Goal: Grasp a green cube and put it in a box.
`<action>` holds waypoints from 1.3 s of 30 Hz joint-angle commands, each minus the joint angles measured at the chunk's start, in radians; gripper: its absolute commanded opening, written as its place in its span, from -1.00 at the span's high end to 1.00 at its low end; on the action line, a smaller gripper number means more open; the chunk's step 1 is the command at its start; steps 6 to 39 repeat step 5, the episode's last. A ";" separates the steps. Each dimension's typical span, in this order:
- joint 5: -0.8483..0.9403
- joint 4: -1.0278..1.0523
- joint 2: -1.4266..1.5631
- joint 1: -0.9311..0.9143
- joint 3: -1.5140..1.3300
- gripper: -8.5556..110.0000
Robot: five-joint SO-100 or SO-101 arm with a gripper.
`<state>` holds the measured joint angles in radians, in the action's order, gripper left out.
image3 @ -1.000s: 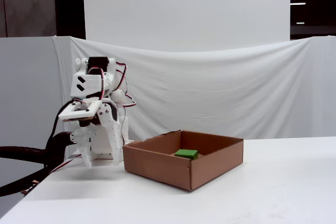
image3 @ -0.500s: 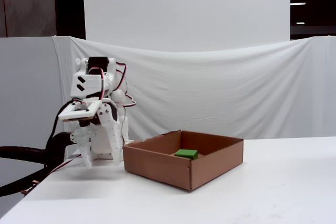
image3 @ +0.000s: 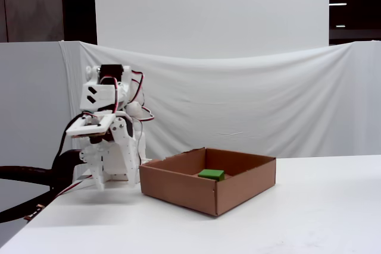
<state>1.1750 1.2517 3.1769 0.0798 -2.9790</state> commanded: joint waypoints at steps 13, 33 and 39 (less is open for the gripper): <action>-0.005 -0.003 0.006 0.006 0.006 0.48; -0.005 -0.003 0.006 0.006 0.006 0.48; -0.005 -0.003 0.006 0.006 0.006 0.48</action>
